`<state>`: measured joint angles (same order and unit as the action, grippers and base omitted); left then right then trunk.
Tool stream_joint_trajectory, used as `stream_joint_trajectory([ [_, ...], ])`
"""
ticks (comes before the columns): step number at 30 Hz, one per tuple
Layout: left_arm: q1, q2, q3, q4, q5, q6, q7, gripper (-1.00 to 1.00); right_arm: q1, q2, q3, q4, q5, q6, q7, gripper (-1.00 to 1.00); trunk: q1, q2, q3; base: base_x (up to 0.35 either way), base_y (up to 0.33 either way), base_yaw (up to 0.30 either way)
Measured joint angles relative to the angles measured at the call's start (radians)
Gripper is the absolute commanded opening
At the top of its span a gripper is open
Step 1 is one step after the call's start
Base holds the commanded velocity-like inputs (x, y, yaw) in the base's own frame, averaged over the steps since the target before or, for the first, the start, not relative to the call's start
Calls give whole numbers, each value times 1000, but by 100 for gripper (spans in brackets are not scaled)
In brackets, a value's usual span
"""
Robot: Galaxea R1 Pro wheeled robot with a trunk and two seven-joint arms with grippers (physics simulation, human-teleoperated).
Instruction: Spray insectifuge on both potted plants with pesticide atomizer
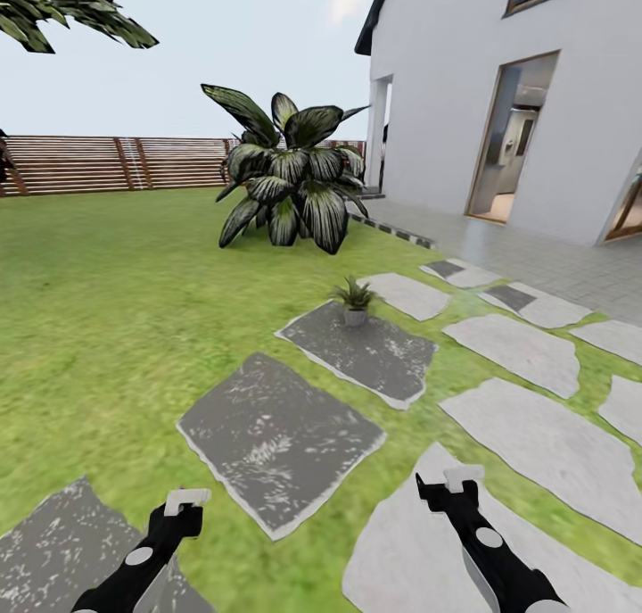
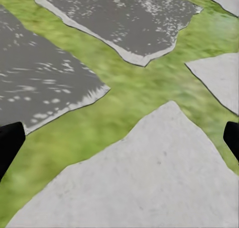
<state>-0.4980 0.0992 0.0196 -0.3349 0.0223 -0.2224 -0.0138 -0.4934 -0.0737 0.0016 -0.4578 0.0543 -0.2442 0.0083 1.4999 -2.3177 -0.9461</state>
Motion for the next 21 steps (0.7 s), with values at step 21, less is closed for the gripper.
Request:
stream_joint_trajectory([
  [21, 0, 0, 0, 0, 0, 0, 0, -100, 0, 0, 0, 0, 0, 0, 0, 100, 0, 0, 12, 340, 0, 0],
])
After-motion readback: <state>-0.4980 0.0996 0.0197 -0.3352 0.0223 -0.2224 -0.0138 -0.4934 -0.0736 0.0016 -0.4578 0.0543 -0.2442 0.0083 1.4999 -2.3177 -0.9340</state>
